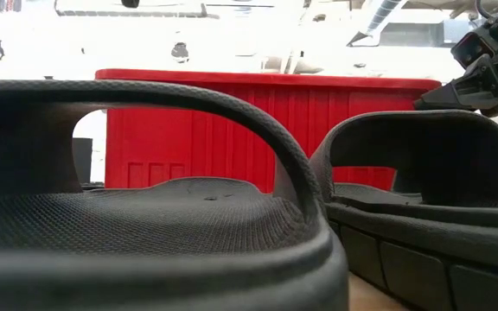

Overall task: Pick and place slides into bin
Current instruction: Put the black slide into the red organizer bin

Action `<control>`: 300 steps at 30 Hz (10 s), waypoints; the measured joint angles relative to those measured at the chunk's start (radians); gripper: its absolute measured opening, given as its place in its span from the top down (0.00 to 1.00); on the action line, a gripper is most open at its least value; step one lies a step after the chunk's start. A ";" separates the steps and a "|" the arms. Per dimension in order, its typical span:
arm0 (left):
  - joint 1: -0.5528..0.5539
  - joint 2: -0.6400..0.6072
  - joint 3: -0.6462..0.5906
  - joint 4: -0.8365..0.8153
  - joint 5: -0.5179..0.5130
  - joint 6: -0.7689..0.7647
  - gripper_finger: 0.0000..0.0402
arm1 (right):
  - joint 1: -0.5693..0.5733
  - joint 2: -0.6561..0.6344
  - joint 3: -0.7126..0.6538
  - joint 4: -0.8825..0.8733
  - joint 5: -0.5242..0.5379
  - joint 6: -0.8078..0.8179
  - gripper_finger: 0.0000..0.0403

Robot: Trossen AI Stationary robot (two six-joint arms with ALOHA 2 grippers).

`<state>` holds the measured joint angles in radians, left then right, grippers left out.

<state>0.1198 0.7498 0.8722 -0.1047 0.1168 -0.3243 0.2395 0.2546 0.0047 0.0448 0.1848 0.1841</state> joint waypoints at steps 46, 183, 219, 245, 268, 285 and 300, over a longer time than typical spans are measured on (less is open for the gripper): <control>-0.007 0.005 0.000 0.029 -0.094 0.185 0.78 | 0.146 0.611 0.449 0.094 -0.021 0.467 0.82; -0.008 0.003 0.001 -0.204 0.035 0.081 0.78 | 0.025 1.710 1.259 -0.750 -0.213 0.085 0.69; -0.008 0.003 0.001 -0.204 0.035 0.066 0.78 | 0.031 1.752 1.399 -0.934 -0.232 0.150 1.00; -0.008 0.003 0.001 -0.204 0.042 0.047 0.78 | 0.020 1.750 1.758 -1.382 0.058 0.121 1.00; -0.008 0.003 0.001 -0.204 0.042 0.022 0.78 | -0.020 1.746 2.194 -1.616 0.320 0.017 1.00; -0.007 0.142 0.000 -0.083 0.098 -0.024 0.78 | -0.099 1.746 2.317 -1.601 0.414 -0.116 1.00; -0.039 0.232 0.000 0.079 0.003 0.042 0.78 | -0.133 1.747 2.317 -1.562 0.416 -0.229 1.00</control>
<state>0.0806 0.9823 0.8722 -0.0252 0.1202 -0.2820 0.1067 2.0014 2.3219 -1.5171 0.6008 -0.0450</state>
